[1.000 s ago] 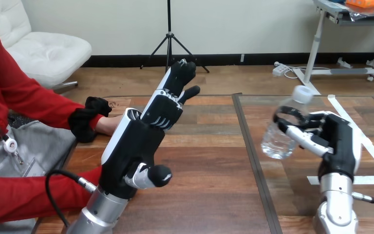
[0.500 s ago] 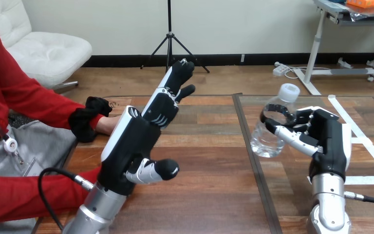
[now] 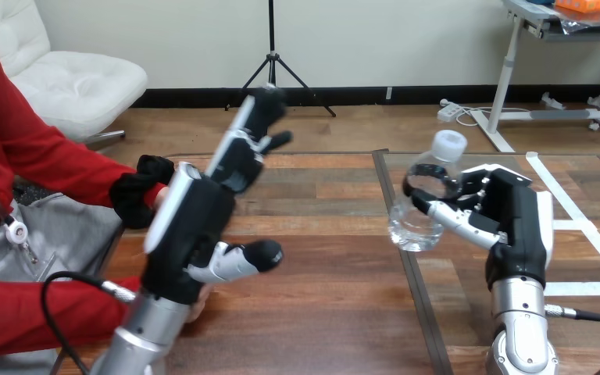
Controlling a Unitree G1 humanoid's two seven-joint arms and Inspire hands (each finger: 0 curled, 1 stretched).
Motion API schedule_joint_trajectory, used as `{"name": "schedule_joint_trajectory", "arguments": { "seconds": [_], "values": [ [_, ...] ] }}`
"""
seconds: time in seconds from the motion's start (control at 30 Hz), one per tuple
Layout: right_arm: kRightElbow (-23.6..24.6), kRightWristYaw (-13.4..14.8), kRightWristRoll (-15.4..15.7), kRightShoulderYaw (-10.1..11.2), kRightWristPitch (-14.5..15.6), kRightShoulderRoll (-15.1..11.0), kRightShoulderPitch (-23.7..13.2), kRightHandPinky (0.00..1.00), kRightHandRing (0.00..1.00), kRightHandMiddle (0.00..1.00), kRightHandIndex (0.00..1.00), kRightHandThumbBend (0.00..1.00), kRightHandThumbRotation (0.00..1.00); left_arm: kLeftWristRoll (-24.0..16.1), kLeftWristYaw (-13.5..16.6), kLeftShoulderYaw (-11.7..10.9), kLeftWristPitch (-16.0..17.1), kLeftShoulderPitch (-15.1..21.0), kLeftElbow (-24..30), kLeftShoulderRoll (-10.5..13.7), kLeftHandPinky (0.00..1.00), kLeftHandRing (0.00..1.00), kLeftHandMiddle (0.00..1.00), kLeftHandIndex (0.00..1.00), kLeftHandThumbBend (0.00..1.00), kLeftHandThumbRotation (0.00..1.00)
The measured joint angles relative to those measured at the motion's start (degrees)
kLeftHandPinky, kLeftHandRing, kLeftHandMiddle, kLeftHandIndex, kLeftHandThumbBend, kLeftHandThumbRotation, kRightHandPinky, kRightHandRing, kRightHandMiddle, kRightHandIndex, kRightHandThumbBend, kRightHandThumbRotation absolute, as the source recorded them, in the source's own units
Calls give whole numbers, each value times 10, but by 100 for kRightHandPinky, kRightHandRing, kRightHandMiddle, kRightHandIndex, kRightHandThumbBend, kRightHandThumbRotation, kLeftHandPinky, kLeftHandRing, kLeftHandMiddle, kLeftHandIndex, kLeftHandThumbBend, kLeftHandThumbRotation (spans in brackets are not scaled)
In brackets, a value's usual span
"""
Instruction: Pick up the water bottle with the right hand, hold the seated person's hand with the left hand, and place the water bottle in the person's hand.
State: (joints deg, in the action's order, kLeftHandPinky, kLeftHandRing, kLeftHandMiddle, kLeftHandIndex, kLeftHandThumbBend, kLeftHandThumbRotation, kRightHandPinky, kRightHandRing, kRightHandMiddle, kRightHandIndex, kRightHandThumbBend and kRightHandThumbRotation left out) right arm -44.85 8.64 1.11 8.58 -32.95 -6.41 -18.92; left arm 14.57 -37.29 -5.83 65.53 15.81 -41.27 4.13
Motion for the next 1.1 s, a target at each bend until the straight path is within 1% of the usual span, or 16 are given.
{"name": "schedule_joint_trajectory", "arguments": {
  "seconds": [0.1,0.2,0.3,0.4,0.47,0.53,0.63,0.73,0.8,0.9,1.1],
  "values": [
    [15,-8,-1,-4,5,1,7,22,26,31,30,71,0,-11,18,-3,0,0,0,7,91,97,100,100,100,69],
    [30,-15,-1,-9,11,2,14,22,26,31,30,70,0,-34,46,-13,0,0,0,14,92,97,100,100,100,71],
    [44,-19,0,-14,15,3,22,23,26,32,30,70,0,-61,81,-24,0,0,3,21,93,98,100,100,100,71],
    [56,-20,4,-19,19,5,29,23,27,32,31,70,0,-74,104,-32,-1,0,7,28,94,98,100,100,100,70],
    [64,-22,6,-22,21,7,34,23,27,32,31,69,0,-90,123,-39,-7,-1,15,35,94,99,100,100,100,71],
    [71,-25,7,-24,23,9,39,23,27,32,31,70,0,-106,141,-45,-14,-1,23,42,93,98,100,100,100,69],
    [83,-25,12,-30,28,15,47,23,27,32,31,69,0,-113,157,-49,-16,-1,30,57,93,99,100,100,100,69],
    [93,-26,17,-35,31,19,56,23,27,32,32,69,0,-135,179,-59,-15,0,34,71,95,100,100,100,100,72],
    [98,-27,20,-38,33,20,61,23,26,32,32,69,0,-150,192,-64,-15,0,35,82,93,99,100,100,100,73],
    [105,-27,27,-45,33,22,69,23,26,32,32,68,0,-184,219,-72,-16,0,36,100,93,99,100,100,100,74],
    [112,-28,34,-57,34,27,80,24,27,32,32,68,0,-225,247,-77,-38,0,45,138,98,100,100,100,100,75]
  ]
}}
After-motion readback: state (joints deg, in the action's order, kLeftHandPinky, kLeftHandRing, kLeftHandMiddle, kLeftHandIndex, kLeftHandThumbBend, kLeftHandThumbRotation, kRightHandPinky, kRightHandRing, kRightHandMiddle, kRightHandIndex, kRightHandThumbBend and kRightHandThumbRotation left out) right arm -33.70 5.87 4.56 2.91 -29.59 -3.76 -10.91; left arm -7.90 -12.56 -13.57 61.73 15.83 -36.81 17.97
